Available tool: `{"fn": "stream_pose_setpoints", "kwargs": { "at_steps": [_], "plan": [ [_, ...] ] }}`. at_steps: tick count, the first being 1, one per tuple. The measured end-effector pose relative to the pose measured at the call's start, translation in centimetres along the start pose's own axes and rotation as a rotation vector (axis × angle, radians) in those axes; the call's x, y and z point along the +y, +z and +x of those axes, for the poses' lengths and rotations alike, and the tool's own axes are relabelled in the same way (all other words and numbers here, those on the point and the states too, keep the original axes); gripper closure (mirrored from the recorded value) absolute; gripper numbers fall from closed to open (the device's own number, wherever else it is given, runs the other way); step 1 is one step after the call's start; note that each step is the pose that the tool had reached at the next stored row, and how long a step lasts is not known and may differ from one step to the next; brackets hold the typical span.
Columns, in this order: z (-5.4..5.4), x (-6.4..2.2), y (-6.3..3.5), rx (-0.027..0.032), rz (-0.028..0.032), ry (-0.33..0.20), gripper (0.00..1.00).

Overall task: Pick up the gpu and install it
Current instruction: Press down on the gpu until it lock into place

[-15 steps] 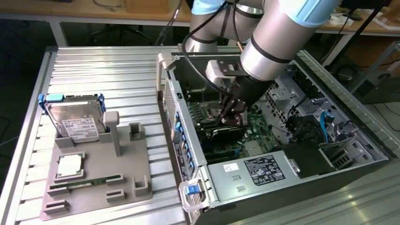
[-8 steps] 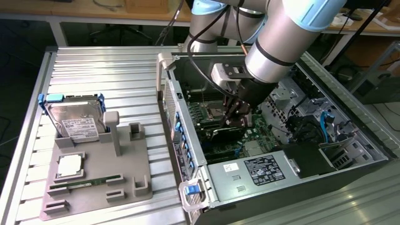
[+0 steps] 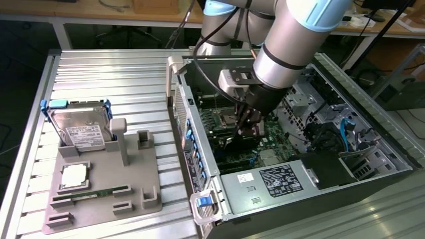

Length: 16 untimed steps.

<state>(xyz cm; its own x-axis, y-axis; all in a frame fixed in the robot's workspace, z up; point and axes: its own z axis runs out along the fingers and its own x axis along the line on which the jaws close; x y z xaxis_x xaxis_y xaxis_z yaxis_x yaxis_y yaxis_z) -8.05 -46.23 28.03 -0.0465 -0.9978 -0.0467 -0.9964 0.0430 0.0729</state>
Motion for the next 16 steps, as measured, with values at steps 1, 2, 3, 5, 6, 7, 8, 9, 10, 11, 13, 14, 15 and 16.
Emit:
{"fn": "stream_pose_setpoints", "kwargs": {
  "at_steps": [1,2,3,5,6,7,8,9,10,11,13,14,15,16],
  "plan": [
    [-0.02,0.13,0.09,-0.0002,0.0016,0.0,0.89],
    [-0.06,0.27,0.15,-0.0001,0.0026,0.0,0.89],
    [-0.07,0.4,0.3,-0.0004,0.003,0.001,0.89],
    [-0.06,0.45,0.48,-0.0011,0.0027,0.001,0.89],
    [-0.06,0.46,0.58,-0.0013,0.0027,0.001,0.89],
    [-0.05,0.46,0.69,-0.0017,0.0029,0.002,0.89],
    [-0.05,0.46,0.78,-0.0021,0.0029,0.002,0.89],
    [-0.05,0.47,0.83,-0.0037,0.0031,0.002,0.89],
    [-0.05,0.5,0.85,-0.0043,0.0032,0.002,0.89],
    [-0.05,0.61,0.87,-0.0043,0.0031,0.002,0.89],
    [-0.03,0.85,0.88,-0.0041,0.0032,0.004,0.89],
    [-0.03,0.96,0.89,-0.0041,0.0031,0.004,0.89],
    [-0.04,0.99,0.83,-0.0048,0.003,0.005,0.89],
    [-0.06,1.04,0.32,-0.0058,0.0033,0.005,0.89]
  ]
}}
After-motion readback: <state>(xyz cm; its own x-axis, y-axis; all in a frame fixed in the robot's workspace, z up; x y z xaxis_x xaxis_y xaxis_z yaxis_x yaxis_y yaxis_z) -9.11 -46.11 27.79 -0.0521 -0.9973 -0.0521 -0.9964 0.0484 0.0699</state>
